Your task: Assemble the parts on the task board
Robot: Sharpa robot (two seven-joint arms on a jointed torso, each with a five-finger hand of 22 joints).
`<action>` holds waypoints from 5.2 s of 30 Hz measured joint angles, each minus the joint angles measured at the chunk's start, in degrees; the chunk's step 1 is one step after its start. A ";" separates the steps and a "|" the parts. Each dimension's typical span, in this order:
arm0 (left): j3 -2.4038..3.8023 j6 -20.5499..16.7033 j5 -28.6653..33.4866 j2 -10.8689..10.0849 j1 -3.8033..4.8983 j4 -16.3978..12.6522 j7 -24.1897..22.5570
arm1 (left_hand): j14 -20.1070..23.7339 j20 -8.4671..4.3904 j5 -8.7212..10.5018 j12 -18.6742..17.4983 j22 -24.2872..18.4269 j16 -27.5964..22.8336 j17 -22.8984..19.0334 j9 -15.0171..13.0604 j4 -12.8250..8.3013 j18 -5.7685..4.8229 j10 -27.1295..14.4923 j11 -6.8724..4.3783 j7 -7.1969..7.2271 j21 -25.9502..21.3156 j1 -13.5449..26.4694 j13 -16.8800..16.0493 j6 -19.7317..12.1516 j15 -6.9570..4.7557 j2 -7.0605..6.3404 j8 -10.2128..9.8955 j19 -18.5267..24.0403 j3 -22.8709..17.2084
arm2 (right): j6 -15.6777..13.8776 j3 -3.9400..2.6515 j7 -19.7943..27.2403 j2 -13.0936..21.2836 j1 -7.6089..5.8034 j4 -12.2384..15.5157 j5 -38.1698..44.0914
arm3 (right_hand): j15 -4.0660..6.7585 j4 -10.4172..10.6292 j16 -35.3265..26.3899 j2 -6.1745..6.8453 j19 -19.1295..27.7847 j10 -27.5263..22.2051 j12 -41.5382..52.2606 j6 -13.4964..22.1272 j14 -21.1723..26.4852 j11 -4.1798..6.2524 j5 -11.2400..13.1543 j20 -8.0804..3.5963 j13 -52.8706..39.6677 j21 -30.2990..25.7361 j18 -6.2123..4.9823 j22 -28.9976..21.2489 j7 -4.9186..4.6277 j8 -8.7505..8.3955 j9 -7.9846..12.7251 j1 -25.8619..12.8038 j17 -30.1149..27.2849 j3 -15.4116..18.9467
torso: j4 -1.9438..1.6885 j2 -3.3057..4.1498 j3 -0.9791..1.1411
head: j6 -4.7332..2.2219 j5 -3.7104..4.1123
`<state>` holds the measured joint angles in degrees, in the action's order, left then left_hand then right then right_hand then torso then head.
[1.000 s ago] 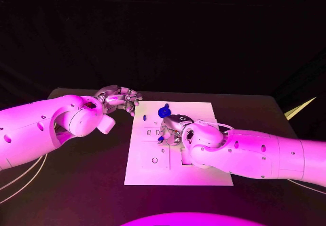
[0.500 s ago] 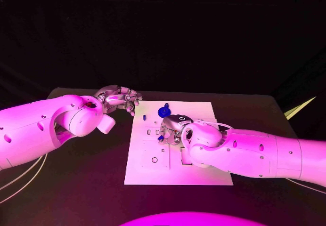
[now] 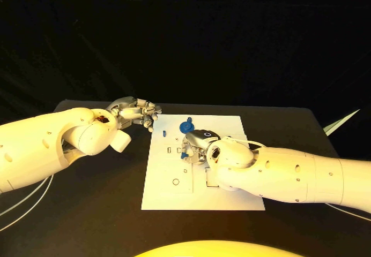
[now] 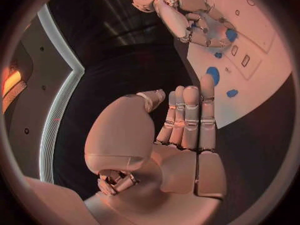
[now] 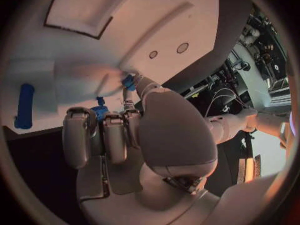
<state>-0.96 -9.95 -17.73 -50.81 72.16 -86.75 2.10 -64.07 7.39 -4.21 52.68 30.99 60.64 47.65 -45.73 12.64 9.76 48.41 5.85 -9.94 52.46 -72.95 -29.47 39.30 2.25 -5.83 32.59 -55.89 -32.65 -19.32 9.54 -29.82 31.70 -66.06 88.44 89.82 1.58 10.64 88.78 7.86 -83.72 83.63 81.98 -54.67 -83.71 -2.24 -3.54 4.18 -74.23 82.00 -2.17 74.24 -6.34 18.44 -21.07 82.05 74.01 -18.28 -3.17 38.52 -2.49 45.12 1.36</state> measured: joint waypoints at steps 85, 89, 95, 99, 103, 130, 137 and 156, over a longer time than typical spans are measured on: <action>-0.61 0.76 0.15 -0.31 -0.04 0.53 0.94 | 0.02 0.00 0.00 0.00 -0.29 -0.01 -0.52 0.20 0.00 0.00 -0.36 0.36 -0.20 -0.01 0.03 0.28 -0.21 0.00 0.03 0.00 0.00 0.00 | 4.65 -0.10 -0.84 -0.47 -0.11 0.08 7.74 | -0.85 -5.61 -0.01 6.52 -0.48 -1.24 -1.44 2.89 -0.79 -1.44 -0.01 0.57 0.00 -1.02 -0.01 0.00 -1.87 -2.39 0.16 -8.98 0.00 -10.15 | 0.01 -0.01 -0.05 | 0.46 -0.02; -0.61 0.89 0.15 -0.31 -0.04 0.56 1.04 | 0.02 0.00 0.00 0.00 -0.29 -0.01 -0.53 0.37 0.00 0.00 -0.39 0.39 -0.20 -0.01 0.03 0.28 -0.21 0.00 0.03 0.00 -0.01 0.00 | 4.69 -0.10 -0.49 -0.35 -0.11 0.09 7.74 | -0.85 -7.09 -0.01 5.02 -0.48 -1.24 -1.44 2.80 -0.79 -1.45 -0.01 0.57 0.00 -1.02 0.00 0.00 -1.79 -2.39 0.16 -7.49 0.00 -11.64 | 0.01 -0.01 -0.05 | 0.49 0.01; -0.63 1.00 0.15 -0.30 -0.06 0.66 1.13 | 0.02 0.01 0.00 0.01 -0.29 -0.01 -0.52 0.37 0.00 0.00 -0.39 0.39 -0.20 -0.01 0.03 0.28 -0.21 0.00 0.03 0.00 -0.01 0.00 | 4.58 -0.09 -0.15 -0.26 -0.11 0.00 7.71 | -0.85 -7.10 -0.01 5.02 -0.48 -1.24 -1.44 2.60 -0.79 -1.45 -0.01 0.57 0.00 -1.02 0.00 0.00 -1.98 -2.39 0.16 -7.48 0.00 -11.64 | 0.00 -0.01 -0.06 | 0.49 0.01; -0.65 1.02 0.15 -0.29 -0.08 0.71 1.16 | 0.02 0.01 0.00 0.00 -0.29 -0.01 -0.53 0.37 0.00 0.00 -0.39 0.39 -0.20 -0.01 0.03 0.28 -0.21 0.00 0.03 0.00 -0.01 0.00 | 4.38 -0.07 -0.03 -0.19 -0.10 -0.01 7.70 | -0.85 -7.73 -0.01 5.02 -0.48 -1.24 -1.44 2.59 -0.79 -1.44 -0.01 0.57 0.00 -1.02 0.00 0.00 -1.97 -2.39 0.16 -7.48 0.00 -12.27 | -0.01 -0.01 -0.07 | 0.49 0.02; -0.65 1.06 0.15 -0.29 -0.09 0.73 1.19 | 0.02 0.00 0.00 0.00 -0.29 -0.01 -0.53 0.37 0.00 0.00 -0.39 0.39 -0.20 -0.01 0.03 0.28 -0.21 0.00 0.03 0.00 -0.01 0.00 | 4.25 -0.06 0.09 -0.14 -0.09 -0.02 7.70 | -0.85 -7.73 -0.01 5.02 -0.48 -1.24 -1.44 2.60 -0.79 -1.45 -0.01 0.57 0.00 -1.02 0.00 0.00 -1.98 -2.39 0.16 -7.48 0.00 -12.27 | -0.02 -0.01 -0.08 | 0.49 0.02; -0.67 1.28 0.16 -0.33 -0.11 0.76 1.49 | 0.03 0.01 0.00 0.01 -0.32 -0.65 -0.81 0.50 0.00 0.00 -0.39 0.39 -0.21 -0.67 0.03 0.48 -0.22 0.00 0.03 0.01 -0.01 0.00 | 4.58 -0.07 0.83 -0.13 -0.08 -0.32 7.60 | -0.85 -10.64 -0.01 5.00 -0.48 -1.24 -1.42 2.12 -0.79 -1.45 -0.01 0.57 0.00 -1.02 0.00 0.00 -1.90 -2.39 0.11 -7.47 0.00 -15.19 | -0.01 -0.01 -0.10 | 0.59 0.07; -0.68 1.30 0.16 -0.34 -0.11 0.78 1.50 | 0.03 0.01 0.00 0.01 -0.33 -0.65 -0.81 0.52 0.00 0.00 -0.40 0.39 -0.39 -0.67 0.03 0.49 -0.41 0.00 0.03 0.01 -0.01 0.00 | 4.51 -0.08 0.95 -0.21 -0.10 -0.50 7.63 | -0.55 -11.27 -0.01 2.68 -0.49 -1.22 -1.41 1.26 -0.51 -1.44 0.00 0.55 0.00 -1.01 0.00 0.00 -1.46 -2.38 -0.04 -7.70 0.00 -15.82 | -0.01 -0.01 -0.10 | 0.64 0.14; -0.76 1.18 0.16 -0.41 -0.23 0.88 1.25 | 0.03 0.01 0.00 0.01 -0.41 -0.65 -0.89 0.76 0.00 0.00 -0.40 0.39 -0.39 -0.67 0.03 0.67 -0.43 0.01 0.03 0.01 -0.01 0.00 | -2.98 -0.01 2.49 0.51 -0.03 -0.03 7.30 | -0.51 -11.26 0.21 1.93 -0.48 -0.20 -0.22 0.63 -0.50 -0.42 0.01 0.52 0.00 0.83 0.01 0.00 -0.83 -2.38 0.13 -8.48 0.00 -15.82 | -0.02 -0.03 -0.13 | 0.41 0.31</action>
<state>-1.72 -8.77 -17.58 -51.22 71.93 -85.87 3.35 -64.04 7.40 -4.21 52.69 30.58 59.99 46.76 -44.96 12.64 9.76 48.01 6.24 -10.33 51.79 -72.92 -28.80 38.87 2.26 -5.80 32.60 -55.90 -32.65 -22.30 9.53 -27.32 32.21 -66.09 88.41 97.13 1.07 -0.62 88.99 9.79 -84.20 83.42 81.76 -54.05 -84.22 -2.66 -3.54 4.70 -74.23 82.83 -2.16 74.24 -7.17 16.06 -20.94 73.57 74.01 -34.10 -3.19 38.49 -2.61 45.53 1.66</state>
